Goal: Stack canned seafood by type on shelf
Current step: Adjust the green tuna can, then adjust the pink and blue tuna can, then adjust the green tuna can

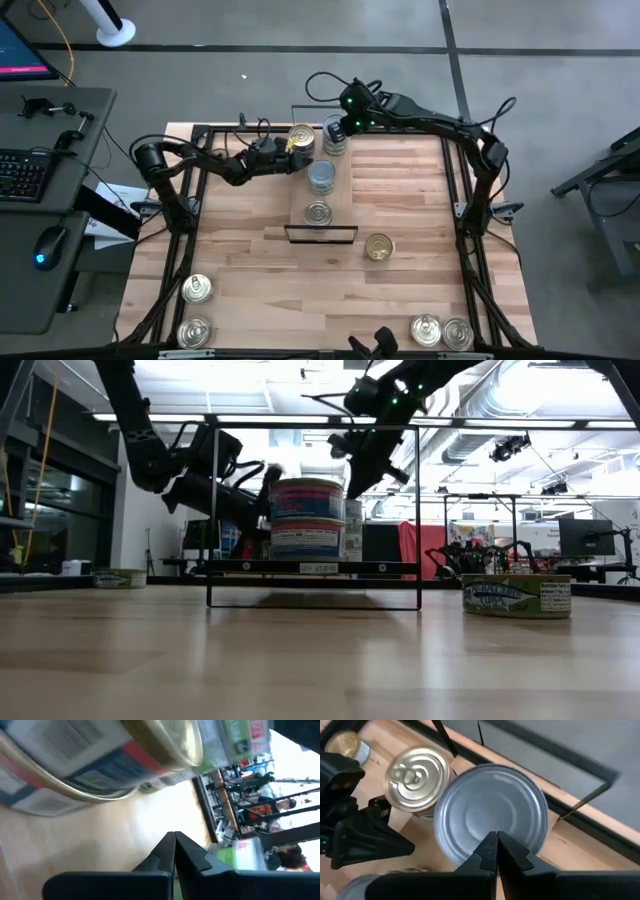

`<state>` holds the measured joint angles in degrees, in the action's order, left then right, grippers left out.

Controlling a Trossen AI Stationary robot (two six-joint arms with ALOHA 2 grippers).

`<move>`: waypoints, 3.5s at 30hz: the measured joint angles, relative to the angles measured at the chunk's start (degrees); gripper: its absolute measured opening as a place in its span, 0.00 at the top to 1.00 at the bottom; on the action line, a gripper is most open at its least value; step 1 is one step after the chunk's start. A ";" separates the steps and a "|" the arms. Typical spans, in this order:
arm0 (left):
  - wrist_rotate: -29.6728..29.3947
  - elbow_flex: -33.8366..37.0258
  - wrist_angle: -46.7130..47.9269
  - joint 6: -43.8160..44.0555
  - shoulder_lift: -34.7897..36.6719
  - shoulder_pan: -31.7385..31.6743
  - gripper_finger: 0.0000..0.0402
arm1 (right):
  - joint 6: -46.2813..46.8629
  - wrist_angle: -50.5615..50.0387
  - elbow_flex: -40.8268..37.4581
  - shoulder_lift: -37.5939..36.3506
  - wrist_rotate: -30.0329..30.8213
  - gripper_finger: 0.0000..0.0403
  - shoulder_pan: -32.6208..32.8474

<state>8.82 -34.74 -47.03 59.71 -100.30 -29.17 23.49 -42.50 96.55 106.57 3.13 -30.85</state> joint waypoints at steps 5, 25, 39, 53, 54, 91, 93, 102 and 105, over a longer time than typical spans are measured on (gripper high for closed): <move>3.10 0.02 4.11 -3.53 4.29 -0.49 1.00 | -0.60 -1.77 0.02 -3.34 2.37 1.00 -0.54; -16.23 -0.07 37.44 -24.28 27.49 -3.04 1.00 | -2.79 -6.19 0.09 -9.60 2.90 1.00 -2.51; -15.84 0.00 26.63 -14.87 12.92 -4.09 1.00 | -1.47 -6.47 0.11 -9.60 2.44 1.00 -2.49; -18.94 0.02 23.62 -11.79 8.69 -4.02 1.00 | -1.46 -6.38 0.11 -9.60 2.45 1.00 -2.49; -19.38 0.02 23.14 -11.79 8.69 -4.02 1.00 | -1.45 -6.38 0.11 -9.60 2.46 1.00 -2.49; -16.36 -2.26 44.53 -25.69 23.75 -0.55 1.00 | -8.01 -24.20 -3.74 -16.13 -9.79 1.00 7.65; -16.44 1.13 43.34 -25.90 28.92 2.08 1.00 | -7.00 -20.87 -8.40 -16.57 -11.67 1.00 11.16; -21.40 15.63 30.85 -15.77 44.17 15.29 1.00 | 0.09 10.71 -31.06 -15.85 -9.40 1.00 15.78; -23.01 16.28 29.01 -16.38 46.36 18.11 1.00 | 0.14 17.44 -35.17 -14.73 -5.12 1.00 15.57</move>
<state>-14.19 -18.46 -18.02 43.33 -53.94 -11.05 23.64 -25.06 61.39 91.84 -1.99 -15.28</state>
